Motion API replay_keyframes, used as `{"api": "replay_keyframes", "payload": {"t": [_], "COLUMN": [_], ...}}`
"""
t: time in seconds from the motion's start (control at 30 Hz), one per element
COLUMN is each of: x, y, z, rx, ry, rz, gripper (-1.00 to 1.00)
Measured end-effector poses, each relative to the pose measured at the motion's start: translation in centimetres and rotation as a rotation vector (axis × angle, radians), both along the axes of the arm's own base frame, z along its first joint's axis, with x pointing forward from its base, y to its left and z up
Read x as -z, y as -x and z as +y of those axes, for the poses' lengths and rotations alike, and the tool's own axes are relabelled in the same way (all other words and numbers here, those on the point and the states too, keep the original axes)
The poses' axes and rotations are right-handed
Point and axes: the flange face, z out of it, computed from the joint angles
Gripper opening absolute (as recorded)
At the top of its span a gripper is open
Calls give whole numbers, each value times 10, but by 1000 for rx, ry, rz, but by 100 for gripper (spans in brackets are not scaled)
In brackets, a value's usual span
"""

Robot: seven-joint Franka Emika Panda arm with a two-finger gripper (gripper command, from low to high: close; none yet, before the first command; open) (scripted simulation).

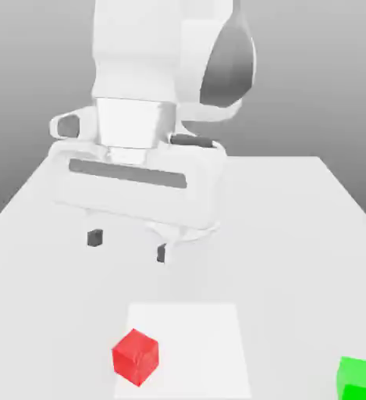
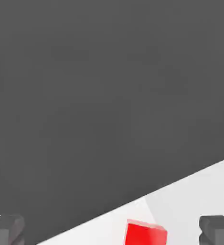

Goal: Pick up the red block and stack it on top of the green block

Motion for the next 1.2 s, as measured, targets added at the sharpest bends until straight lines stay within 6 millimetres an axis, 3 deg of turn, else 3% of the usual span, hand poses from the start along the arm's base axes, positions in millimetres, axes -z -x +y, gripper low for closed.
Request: {"api": "replay_keyframes", "payload": {"t": [0.17, 0.33, 0.37, 0.6, 0.77, 0.8, 0.93, 1.1, 1.17, 1.2], "x": [94, 160, 169, 170, 118, 112, 100, 87, 101, 117], "y": [22, 26, 27, 27, 27, 19, -11, -16, -14, -13], "z": [-8, -8, -8, -8, -7, 10, 108, 232, 282, 302], "rx": [105, 122, 122, 122, 119, 68, -210, -527, -651, -701], "ry": [-56, -66, -66, -66, -66, -61, -37, -12, -1, 4], "rz": [139, 162, 162, 162, 162, 166, 179, 182, 180, 179], "gripper": [0, 0, -100, -100, -100, -100, -100, -100, -100, -100]}}
